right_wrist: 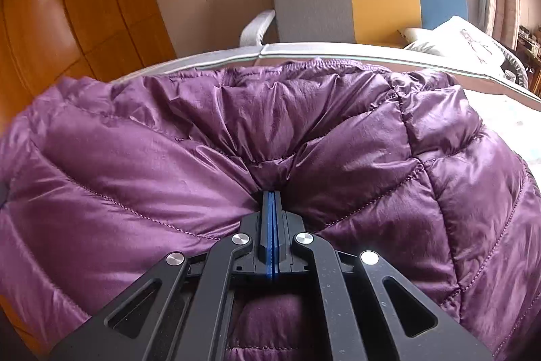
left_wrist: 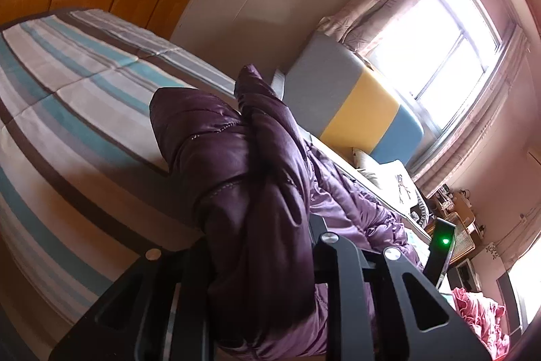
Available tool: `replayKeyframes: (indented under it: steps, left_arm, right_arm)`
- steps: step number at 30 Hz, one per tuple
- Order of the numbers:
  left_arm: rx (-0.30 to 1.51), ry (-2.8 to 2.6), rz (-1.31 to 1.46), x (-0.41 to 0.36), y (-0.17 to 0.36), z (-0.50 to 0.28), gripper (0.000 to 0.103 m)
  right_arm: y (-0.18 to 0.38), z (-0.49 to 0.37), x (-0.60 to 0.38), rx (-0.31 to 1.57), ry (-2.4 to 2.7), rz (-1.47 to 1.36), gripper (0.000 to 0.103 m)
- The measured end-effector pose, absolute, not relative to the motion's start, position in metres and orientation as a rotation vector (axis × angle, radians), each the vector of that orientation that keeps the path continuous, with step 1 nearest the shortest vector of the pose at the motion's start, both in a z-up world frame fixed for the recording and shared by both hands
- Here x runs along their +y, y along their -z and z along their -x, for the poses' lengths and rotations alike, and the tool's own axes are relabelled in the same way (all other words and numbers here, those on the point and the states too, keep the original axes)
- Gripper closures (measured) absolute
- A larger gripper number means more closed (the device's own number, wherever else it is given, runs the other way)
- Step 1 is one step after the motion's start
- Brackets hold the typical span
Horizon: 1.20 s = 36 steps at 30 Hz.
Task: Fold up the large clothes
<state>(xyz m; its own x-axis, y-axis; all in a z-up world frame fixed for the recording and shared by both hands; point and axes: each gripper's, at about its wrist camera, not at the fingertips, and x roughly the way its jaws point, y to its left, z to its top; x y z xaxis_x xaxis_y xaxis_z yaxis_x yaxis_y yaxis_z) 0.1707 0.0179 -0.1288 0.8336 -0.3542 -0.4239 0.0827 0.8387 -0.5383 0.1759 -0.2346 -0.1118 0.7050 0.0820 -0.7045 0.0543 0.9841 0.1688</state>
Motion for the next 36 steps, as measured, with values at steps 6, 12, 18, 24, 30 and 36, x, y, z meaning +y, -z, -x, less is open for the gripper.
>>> replayKeyframes:
  steps: [6, 12, 18, 24, 30, 36]
  left_arm:
    - [0.512, 0.236, 0.534, 0.015, 0.119, -0.167, 0.083]
    - [0.478, 0.237, 0.507, 0.004, 0.108, -0.158, 0.083]
    - [0.42, 0.274, 0.452, -0.021, 0.089, -0.146, 0.082]
    - [0.387, 0.303, 0.416, -0.045, 0.068, -0.138, 0.08]
    - [0.347, 0.333, 0.35, -0.075, 0.052, -0.127, 0.076]
    - [0.335, 0.358, 0.243, -0.124, 0.035, -0.121, 0.073]
  right_arm:
    - [0.094, -0.14, -0.258, 0.696, -0.071, -0.323, 0.103]
    - [0.1, -0.083, -0.246, 0.725, -0.153, -0.361, 0.103]
    - [0.117, -0.089, -0.237, 0.778, -0.151, -0.325, 0.103]
    - [0.084, -0.038, -0.291, 0.614, -0.03, -0.432, 0.103]
    - [0.097, -0.036, -0.346, 0.711, 0.16, -0.399, 0.103]
    - [0.108, -0.03, -0.367, 0.665, 0.088, -0.54, 0.103]
